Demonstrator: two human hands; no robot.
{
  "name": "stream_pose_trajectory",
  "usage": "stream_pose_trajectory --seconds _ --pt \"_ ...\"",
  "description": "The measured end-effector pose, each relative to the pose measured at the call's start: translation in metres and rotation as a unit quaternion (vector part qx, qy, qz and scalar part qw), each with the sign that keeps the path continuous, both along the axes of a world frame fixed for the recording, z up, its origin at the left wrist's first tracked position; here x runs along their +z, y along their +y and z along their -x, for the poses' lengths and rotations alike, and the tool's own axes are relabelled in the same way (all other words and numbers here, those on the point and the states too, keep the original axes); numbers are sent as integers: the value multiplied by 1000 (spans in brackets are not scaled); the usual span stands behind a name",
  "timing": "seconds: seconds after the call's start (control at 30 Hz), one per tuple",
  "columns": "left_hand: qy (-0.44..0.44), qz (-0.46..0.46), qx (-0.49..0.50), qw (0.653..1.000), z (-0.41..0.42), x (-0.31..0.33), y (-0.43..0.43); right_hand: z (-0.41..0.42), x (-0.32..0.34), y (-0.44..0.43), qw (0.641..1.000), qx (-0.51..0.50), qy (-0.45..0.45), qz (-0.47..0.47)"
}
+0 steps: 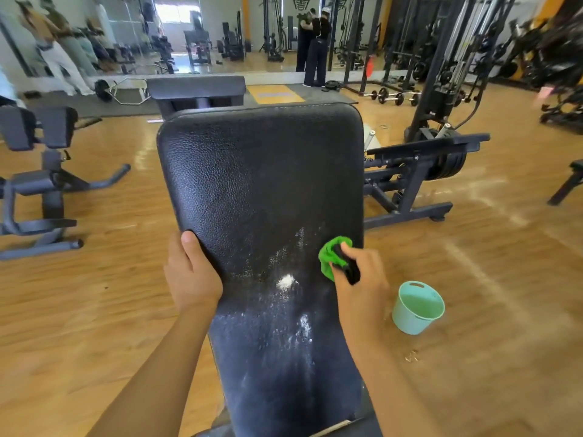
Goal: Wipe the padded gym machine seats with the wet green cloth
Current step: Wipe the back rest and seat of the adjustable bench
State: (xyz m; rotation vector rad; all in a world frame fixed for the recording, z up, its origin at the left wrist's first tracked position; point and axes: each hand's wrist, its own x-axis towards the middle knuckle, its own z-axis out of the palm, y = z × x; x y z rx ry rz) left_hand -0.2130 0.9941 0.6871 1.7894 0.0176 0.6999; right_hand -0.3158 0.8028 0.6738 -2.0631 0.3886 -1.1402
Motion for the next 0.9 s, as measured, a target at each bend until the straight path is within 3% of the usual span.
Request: stream_pose_trajectory --seconds 0.17,0.47,0.6,0.77,0.9 --pt "10 -5 1 1000 -1 -2 2 16 -17 3 996 -6 60 -62" --pt "16 -4 -3 1000 1 0 2 -42 78 4 996 25 -79 22" --pt "17 -4 -4 1000 1 0 2 -34 52 5 997 32 -63 28" --pt "13 -2 -11 1000 1 0 2 4 -14 10 998 32 33 34" --pt "15 2 -17 1000 2 1 3 14 -17 6 997 50 64 3"
